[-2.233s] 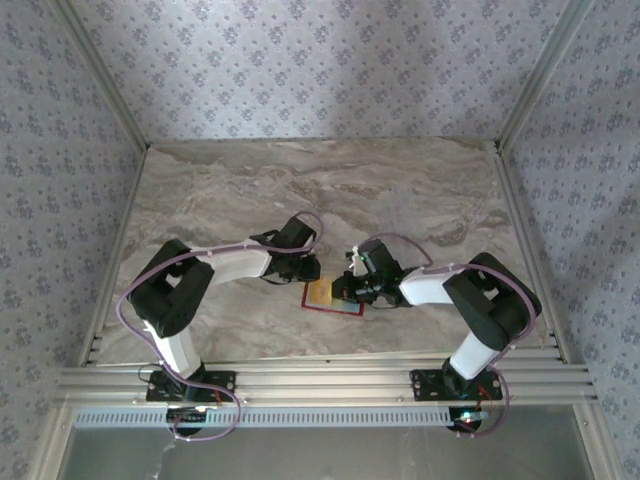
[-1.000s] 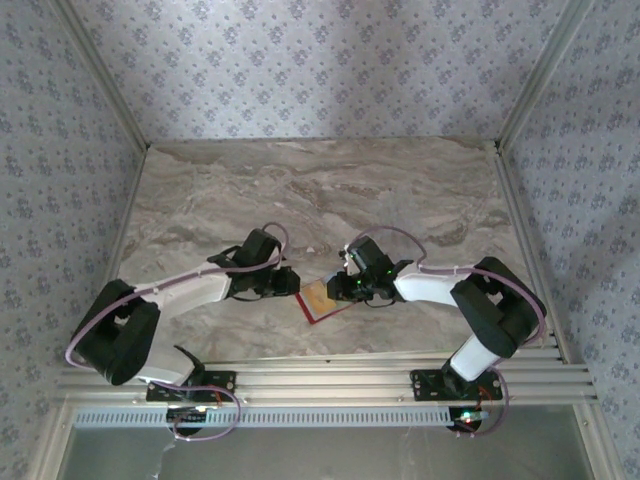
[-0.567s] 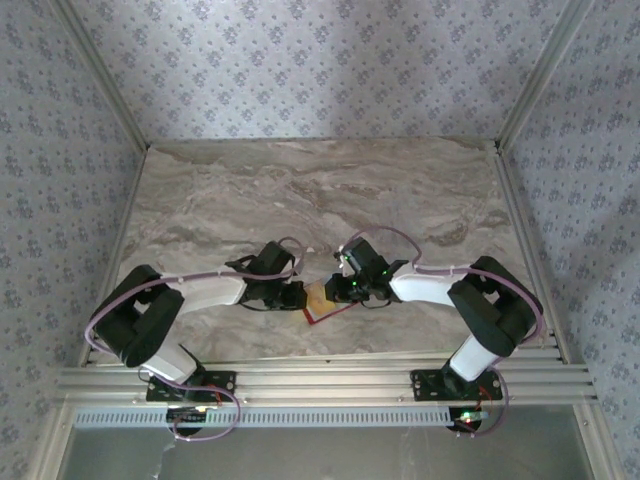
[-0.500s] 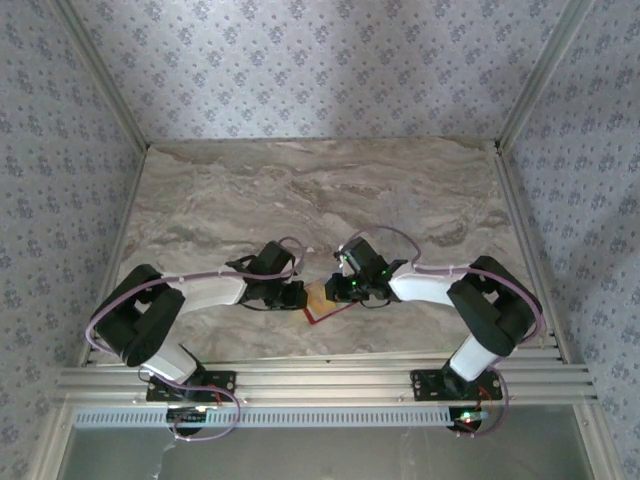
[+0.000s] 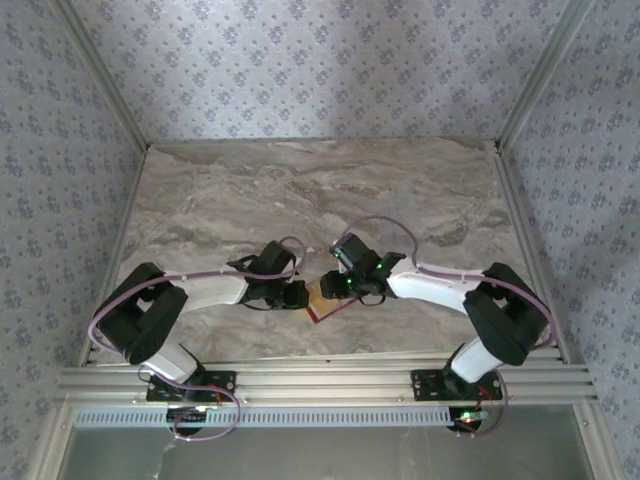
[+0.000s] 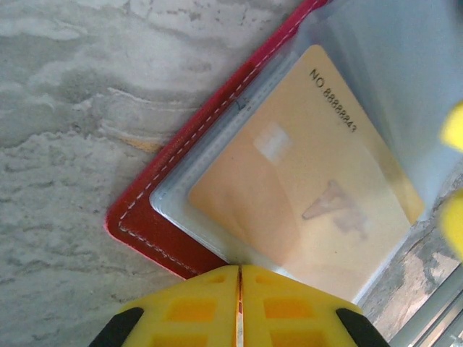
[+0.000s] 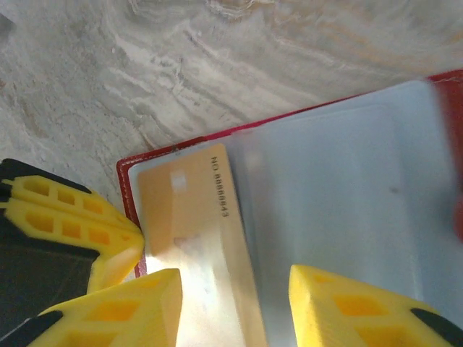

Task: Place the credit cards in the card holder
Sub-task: Insert the credit card into the card slot, then close the card holder at the center of the table.

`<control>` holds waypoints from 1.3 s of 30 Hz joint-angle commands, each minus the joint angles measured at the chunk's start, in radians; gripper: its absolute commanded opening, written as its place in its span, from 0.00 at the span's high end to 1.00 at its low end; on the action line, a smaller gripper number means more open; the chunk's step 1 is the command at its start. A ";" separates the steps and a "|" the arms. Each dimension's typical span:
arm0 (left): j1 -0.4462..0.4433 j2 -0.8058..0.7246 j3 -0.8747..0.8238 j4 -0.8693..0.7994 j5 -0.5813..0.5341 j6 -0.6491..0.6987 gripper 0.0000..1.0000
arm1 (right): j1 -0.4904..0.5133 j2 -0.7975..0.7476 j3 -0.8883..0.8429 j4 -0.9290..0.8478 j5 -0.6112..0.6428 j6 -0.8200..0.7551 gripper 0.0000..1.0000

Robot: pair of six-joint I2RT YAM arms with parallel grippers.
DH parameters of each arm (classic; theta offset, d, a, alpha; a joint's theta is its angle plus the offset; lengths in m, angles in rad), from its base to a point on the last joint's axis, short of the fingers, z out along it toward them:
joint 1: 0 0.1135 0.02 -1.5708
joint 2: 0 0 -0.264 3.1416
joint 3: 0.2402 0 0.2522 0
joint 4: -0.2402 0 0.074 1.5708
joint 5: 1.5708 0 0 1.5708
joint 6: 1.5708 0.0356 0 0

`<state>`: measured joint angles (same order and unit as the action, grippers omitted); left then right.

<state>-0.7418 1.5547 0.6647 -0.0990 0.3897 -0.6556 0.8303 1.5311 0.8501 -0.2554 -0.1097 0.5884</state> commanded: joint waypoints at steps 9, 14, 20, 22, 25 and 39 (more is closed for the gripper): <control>0.004 0.062 -0.007 -0.007 -0.012 0.031 0.91 | 0.029 0.092 0.186 -0.375 0.436 -0.074 0.34; 0.005 0.067 -0.005 -0.007 -0.009 0.033 0.91 | 0.036 0.197 0.251 -0.411 0.511 -0.094 0.30; 0.006 0.066 -0.006 -0.005 -0.008 0.035 0.90 | 0.035 0.256 0.273 -0.429 0.574 -0.088 0.37; 0.006 0.068 -0.005 -0.004 -0.006 0.036 0.90 | 0.034 0.260 0.272 -0.425 0.584 -0.086 0.43; 0.006 0.073 -0.002 -0.002 -0.003 0.036 0.90 | 0.021 0.266 0.270 -0.420 0.586 -0.090 0.54; 0.007 0.117 0.023 -0.004 -0.006 0.030 0.90 | 0.092 0.066 0.254 -0.400 0.551 -0.121 1.00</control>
<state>-0.7387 1.6238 0.6933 -0.0292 0.4389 -0.6369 0.8982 1.6875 1.1038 -0.6613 0.4747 0.4770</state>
